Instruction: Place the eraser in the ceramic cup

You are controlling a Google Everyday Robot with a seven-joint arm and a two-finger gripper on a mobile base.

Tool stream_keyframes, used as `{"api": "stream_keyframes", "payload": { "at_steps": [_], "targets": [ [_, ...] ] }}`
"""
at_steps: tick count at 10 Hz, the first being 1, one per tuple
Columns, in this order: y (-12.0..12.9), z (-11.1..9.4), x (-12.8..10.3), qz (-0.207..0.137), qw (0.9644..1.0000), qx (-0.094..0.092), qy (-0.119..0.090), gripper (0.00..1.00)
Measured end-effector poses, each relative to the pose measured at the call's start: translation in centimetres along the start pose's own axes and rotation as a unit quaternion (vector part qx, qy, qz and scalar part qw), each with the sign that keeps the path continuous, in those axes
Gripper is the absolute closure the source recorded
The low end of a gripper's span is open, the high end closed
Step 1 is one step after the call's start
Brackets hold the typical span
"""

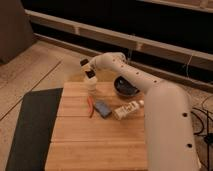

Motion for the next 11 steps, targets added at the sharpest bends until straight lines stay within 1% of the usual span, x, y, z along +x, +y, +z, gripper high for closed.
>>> {"api": "stream_keyframes", "payload": {
  "at_steps": [3, 5, 7, 9, 10, 11],
  "targets": [
    [0.74, 0.81, 0.44, 0.002, 0.9999, -0.012, 0.006, 1.0],
    [0.54, 0.85, 0.53, 0.001, 0.9999, -0.014, 0.006, 1.0],
    [0.06, 0.65, 0.46, 0.005, 0.9999, -0.015, 0.0, 1.0],
    [0.46, 0.89, 0.4, 0.007, 0.9995, -0.028, -0.01, 1.0],
    [0.78, 1.11, 0.52, 0.008, 0.9992, -0.036, -0.014, 1.0],
    [0.87, 1.2, 0.75, 0.01, 0.999, -0.04, -0.015, 1.0]
  ]
}}
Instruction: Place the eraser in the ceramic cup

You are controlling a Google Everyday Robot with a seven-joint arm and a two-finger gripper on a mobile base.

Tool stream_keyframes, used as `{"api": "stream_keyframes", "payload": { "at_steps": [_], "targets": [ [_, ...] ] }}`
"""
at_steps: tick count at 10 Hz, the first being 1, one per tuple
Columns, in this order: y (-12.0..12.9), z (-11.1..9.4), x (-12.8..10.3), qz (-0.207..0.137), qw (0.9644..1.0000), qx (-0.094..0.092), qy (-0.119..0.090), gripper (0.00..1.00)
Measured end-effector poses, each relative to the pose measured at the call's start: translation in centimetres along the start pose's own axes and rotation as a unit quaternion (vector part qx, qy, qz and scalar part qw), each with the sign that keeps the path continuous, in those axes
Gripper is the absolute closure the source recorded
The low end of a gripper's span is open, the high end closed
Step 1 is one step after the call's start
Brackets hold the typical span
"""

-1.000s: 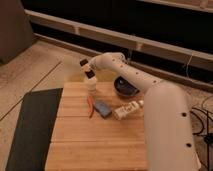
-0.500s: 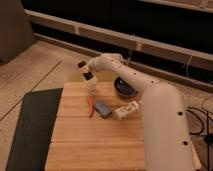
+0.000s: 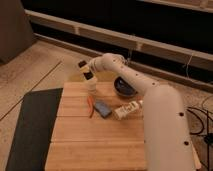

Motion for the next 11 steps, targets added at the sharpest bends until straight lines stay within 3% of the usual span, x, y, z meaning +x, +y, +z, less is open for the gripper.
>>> {"api": "stream_keyframes", "payload": {
  "at_steps": [5, 6, 11],
  "targets": [
    [-0.8, 0.0, 1.0, 0.006, 1.0, -0.004, 0.002, 0.99],
    [-0.8, 0.0, 1.2, 0.008, 0.9999, -0.005, 0.004, 0.95],
    [-1.0, 0.2, 2.2, 0.019, 0.9996, -0.01, 0.017, 0.43]
  ]
}}
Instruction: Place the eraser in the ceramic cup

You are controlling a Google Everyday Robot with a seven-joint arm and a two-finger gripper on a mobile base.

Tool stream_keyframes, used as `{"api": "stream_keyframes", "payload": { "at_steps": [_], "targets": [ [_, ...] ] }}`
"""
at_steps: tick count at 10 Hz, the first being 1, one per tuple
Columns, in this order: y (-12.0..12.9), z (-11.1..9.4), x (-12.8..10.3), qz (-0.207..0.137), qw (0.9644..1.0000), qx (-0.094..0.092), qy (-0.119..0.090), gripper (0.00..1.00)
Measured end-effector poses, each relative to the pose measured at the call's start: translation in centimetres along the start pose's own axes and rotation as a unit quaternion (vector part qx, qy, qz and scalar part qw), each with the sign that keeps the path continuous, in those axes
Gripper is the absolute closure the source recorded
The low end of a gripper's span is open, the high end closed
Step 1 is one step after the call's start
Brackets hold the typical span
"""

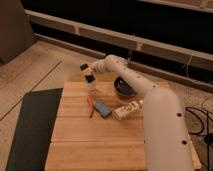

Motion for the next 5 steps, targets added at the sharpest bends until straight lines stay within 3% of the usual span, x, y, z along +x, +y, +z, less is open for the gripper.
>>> {"api": "stream_keyframes", "payload": {
  "at_steps": [2, 5],
  "targets": [
    [0.11, 0.07, 0.15, 0.002, 1.0, -0.003, 0.002, 0.23],
    [0.43, 0.24, 0.21, 0.006, 0.9999, -0.009, 0.002, 0.2]
  ]
}}
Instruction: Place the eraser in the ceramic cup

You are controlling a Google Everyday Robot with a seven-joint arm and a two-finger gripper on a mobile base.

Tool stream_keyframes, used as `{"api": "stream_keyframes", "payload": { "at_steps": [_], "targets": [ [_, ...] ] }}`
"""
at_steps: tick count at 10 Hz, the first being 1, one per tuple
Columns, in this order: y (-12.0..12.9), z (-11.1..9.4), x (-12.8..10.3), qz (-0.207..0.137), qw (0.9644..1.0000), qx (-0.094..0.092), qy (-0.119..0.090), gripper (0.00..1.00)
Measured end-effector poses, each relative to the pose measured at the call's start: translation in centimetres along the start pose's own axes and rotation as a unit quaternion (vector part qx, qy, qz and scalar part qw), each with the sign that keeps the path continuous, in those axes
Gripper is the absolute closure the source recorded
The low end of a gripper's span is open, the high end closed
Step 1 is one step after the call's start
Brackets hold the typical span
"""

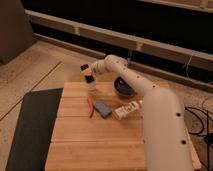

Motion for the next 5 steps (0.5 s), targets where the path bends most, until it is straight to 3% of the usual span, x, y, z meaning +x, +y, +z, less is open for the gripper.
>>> {"api": "stream_keyframes", "payload": {
  "at_steps": [5],
  "targets": [
    [0.27, -0.01, 0.1, -0.002, 1.0, -0.006, 0.002, 0.2]
  ]
}}
